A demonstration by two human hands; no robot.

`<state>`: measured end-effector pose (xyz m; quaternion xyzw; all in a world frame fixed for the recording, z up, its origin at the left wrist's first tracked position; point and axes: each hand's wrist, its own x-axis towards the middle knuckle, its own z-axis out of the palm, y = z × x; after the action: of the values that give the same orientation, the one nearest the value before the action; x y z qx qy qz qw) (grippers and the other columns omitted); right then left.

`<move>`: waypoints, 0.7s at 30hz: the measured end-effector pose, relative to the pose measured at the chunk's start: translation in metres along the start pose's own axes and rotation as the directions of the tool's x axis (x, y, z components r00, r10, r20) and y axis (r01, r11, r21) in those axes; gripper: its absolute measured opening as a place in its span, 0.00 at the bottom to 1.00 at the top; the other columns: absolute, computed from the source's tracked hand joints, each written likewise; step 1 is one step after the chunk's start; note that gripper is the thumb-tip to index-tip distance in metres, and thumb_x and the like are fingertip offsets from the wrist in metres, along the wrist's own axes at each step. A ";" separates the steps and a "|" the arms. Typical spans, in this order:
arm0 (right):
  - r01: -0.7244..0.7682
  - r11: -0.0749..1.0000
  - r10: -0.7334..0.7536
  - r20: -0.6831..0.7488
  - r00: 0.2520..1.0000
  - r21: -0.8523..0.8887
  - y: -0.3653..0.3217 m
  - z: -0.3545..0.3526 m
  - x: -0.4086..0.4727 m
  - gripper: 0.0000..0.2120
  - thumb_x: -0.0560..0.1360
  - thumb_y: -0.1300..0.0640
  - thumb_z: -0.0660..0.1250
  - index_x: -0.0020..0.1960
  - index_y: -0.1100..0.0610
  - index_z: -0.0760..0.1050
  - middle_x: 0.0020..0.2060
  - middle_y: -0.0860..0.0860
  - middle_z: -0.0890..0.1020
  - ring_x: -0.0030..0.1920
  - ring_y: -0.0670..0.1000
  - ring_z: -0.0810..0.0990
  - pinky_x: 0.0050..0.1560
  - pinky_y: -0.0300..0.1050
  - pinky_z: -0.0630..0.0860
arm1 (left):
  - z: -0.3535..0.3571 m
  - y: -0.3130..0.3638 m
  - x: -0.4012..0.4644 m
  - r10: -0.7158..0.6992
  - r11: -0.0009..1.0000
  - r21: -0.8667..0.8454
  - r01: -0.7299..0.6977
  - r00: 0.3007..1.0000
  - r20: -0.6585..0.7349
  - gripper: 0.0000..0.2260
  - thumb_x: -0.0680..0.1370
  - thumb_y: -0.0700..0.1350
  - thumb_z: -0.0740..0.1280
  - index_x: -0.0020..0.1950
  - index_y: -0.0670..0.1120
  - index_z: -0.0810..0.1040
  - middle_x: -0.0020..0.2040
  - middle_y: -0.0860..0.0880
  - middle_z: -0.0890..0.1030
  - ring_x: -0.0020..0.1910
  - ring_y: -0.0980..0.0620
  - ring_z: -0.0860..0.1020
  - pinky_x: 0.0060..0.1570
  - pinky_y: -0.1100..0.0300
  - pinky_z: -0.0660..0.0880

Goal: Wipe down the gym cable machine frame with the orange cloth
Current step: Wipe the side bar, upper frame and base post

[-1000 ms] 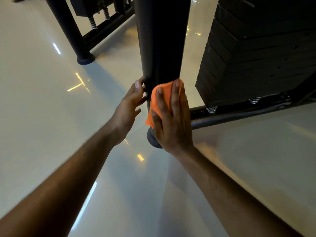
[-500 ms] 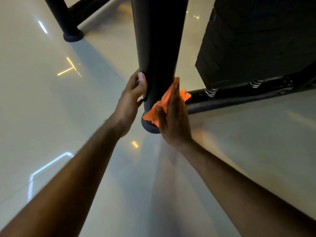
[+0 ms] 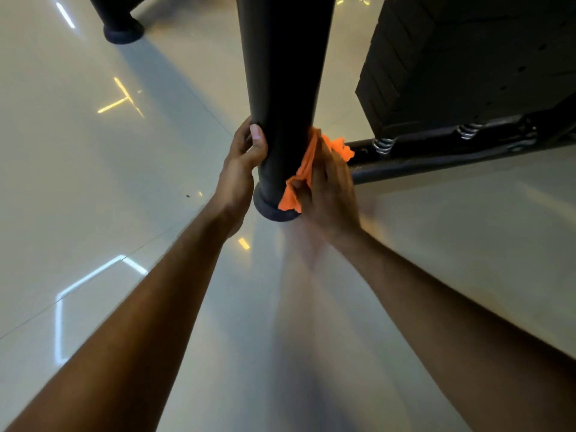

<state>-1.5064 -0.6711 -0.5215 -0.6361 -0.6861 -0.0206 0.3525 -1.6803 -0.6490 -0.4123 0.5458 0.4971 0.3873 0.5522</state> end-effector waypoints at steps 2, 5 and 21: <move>-0.163 0.979 0.167 -0.021 0.986 0.123 -0.023 0.006 -0.003 0.37 0.86 0.40 0.58 0.87 0.59 0.53 0.84 0.61 0.63 0.83 0.62 0.60 0.82 0.65 0.63 | 0.001 -0.004 0.001 0.003 1.000 -0.005 -0.003 1.000 -0.011 0.19 0.90 0.57 0.53 0.80 0.57 0.69 0.66 0.72 0.76 0.59 0.81 0.73 0.48 0.80 0.71; -0.200 0.977 0.199 0.025 0.980 0.079 -0.022 0.010 -0.008 0.39 0.87 0.36 0.54 0.87 0.58 0.49 0.86 0.60 0.59 0.85 0.61 0.55 0.84 0.65 0.58 | 0.003 -0.007 0.001 0.003 1.000 -0.026 -0.003 1.000 -0.021 0.17 0.90 0.57 0.52 0.77 0.59 0.69 0.64 0.73 0.75 0.57 0.81 0.73 0.46 0.83 0.71; 0.017 0.972 -0.001 0.071 0.998 -0.236 0.017 0.020 -0.020 0.49 0.81 0.37 0.72 0.86 0.58 0.47 0.85 0.55 0.55 0.84 0.65 0.55 0.84 0.62 0.54 | 0.010 -0.015 0.006 0.032 0.995 -0.092 -0.038 0.997 -0.065 0.14 0.90 0.56 0.52 0.75 0.60 0.67 0.65 0.71 0.74 0.55 0.82 0.73 0.46 0.82 0.71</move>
<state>-1.5016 -0.6756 -0.5537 -0.6707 -0.6936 -0.0816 0.2498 -1.6708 -0.6469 -0.4286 0.5155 0.4863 0.4368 0.5540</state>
